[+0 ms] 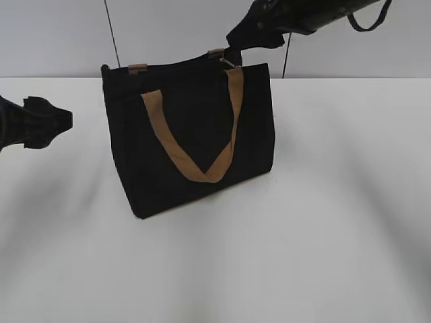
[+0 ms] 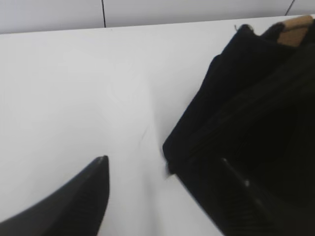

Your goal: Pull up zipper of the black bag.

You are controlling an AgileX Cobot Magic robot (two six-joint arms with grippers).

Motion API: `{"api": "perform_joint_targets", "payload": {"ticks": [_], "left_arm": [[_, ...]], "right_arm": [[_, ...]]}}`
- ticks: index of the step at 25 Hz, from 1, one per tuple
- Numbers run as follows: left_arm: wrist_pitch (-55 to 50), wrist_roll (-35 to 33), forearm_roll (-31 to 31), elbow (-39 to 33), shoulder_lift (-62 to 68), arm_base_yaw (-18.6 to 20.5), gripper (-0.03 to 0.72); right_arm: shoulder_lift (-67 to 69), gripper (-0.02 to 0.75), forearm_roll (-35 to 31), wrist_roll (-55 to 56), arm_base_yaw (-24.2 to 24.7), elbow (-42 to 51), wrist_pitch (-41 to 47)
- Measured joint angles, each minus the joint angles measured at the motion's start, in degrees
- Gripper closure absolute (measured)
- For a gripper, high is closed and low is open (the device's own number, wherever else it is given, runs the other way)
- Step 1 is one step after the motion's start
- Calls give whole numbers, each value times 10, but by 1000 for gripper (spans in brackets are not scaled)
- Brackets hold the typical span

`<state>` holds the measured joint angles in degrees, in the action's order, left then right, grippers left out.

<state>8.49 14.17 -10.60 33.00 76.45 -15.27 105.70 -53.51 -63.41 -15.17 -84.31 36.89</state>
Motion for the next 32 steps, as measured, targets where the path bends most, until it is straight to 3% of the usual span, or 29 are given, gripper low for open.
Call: {"api": "perform_joint_targets", "payload": {"ticks": [1,3,12,16,23,32], "left_arm": [[-17,1,13,0,-8,-7,147],[-70,1,38,8,-23,-18,113],[-299,1,79,14,-155,-35,110],[-391,1,97,16,-240,-35,110],[-576,-21,90,16,-390,-35,110],[-714,-71,90,16,-546,-36,110]], "right_arm": [[-7,182,12,14,0,0,14],[-20,151,43,69,0,0,53],[-65,159,245,337,0,0,273],[-100,162,315,401,0,14,316],[-241,163,328,439,0,134,319],[-516,163,342,453,0,317,319]]}}
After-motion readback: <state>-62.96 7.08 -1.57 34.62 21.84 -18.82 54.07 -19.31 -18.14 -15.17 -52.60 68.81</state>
